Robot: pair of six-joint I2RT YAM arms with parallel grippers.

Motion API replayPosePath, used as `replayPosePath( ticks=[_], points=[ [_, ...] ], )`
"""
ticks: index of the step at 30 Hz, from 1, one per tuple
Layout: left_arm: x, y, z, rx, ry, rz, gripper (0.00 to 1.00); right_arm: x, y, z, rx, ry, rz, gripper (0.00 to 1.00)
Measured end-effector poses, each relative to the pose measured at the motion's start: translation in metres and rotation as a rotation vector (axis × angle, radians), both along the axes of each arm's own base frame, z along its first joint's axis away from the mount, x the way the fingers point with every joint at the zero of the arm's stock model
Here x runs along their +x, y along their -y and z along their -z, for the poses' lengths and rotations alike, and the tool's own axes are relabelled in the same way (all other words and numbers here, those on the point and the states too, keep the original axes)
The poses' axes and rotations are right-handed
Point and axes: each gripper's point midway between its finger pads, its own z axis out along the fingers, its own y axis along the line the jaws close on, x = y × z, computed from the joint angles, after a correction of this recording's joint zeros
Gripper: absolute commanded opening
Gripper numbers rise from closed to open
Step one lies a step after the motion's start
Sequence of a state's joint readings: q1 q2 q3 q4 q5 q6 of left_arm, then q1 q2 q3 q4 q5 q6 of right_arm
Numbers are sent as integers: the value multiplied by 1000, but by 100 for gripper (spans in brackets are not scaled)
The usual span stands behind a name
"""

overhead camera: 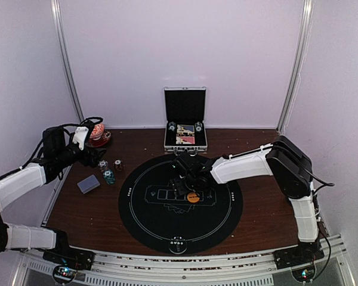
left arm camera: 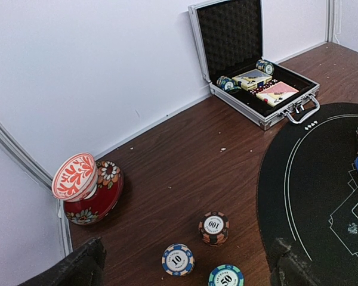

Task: Distribute texas hold em gaming equipment
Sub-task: Pick up the small blind button from the poker table mat.

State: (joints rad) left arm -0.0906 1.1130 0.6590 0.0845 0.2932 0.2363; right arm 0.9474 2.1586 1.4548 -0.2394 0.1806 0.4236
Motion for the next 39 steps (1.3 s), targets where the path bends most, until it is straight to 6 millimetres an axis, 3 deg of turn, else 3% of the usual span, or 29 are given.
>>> replayPosePath(
  ticks=[6,18,33,39],
  points=[
    [0,0,-1,0,5,0,98,3,-3,1,2,4,6,70],
    [1,0,-1,0,6,0,98,7,-8,1,12,10,4,52],
    [2,0,-4,-2,20,0,98,4,-14,-1,1,29,-36,50],
    [2,0,-4,-2,20,0,98,-18,-35,-3,0,36,-115,50]
  ],
)
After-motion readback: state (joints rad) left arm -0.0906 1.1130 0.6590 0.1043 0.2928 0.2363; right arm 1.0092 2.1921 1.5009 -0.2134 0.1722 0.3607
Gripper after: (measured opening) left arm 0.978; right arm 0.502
